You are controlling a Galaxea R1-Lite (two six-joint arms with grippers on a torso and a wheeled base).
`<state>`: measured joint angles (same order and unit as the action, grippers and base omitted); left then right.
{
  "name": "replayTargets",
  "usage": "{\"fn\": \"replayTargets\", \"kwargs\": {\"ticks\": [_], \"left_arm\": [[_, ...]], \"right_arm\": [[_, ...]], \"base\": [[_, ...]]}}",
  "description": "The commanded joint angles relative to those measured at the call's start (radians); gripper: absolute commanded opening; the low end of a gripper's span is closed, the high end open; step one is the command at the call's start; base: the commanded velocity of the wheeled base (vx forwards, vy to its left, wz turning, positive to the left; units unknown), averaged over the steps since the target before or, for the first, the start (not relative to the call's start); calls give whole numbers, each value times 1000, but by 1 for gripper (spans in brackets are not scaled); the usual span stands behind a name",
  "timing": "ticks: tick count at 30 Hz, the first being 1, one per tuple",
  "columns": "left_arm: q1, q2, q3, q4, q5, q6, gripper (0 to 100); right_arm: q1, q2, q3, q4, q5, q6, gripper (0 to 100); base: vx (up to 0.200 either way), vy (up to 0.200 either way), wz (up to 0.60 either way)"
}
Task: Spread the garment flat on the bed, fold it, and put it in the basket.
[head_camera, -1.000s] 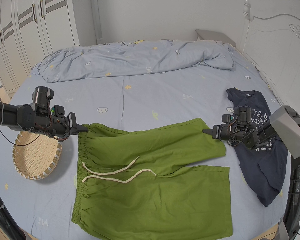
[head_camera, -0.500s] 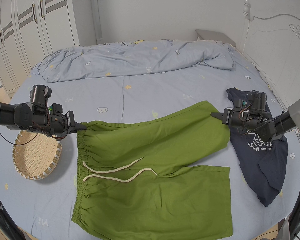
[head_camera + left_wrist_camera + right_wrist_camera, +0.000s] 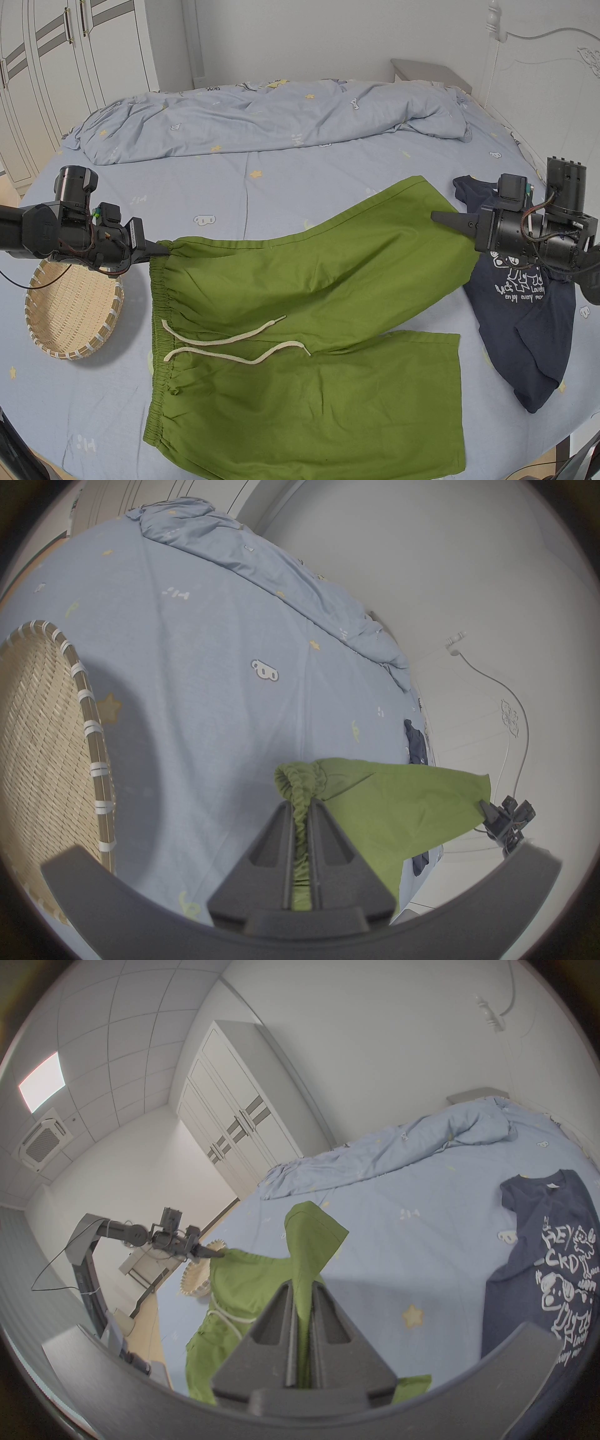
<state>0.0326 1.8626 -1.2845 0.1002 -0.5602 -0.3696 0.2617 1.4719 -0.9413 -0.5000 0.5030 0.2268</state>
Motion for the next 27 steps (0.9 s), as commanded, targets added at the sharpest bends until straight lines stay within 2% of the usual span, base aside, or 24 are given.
{"fn": "replayTargets", "kwargs": {"ticks": [1,7,13,23,27], "left_arm": [[1,-10,2,-1,0,0,0],[1,-10,2,-1,0,0,0],[-3,-8,24,-31,2,0,0],[-11,17,50,-102,3,1,0],[-8,40,37,-122,3,0,0]], "right_arm": [[13,-130,27,89,-3,-17,0],[-71,-117,-31,172,-4,-15,0],[-133,39,-94,202,-9,-17,0],[-119,174,-131,198,-9,-17,0],[-114,245,-151,150,-52,-17,0]], "base": [[0,0,0],[0,0,0],[0,0,0],[0,0,0],[0,0,0]]}}
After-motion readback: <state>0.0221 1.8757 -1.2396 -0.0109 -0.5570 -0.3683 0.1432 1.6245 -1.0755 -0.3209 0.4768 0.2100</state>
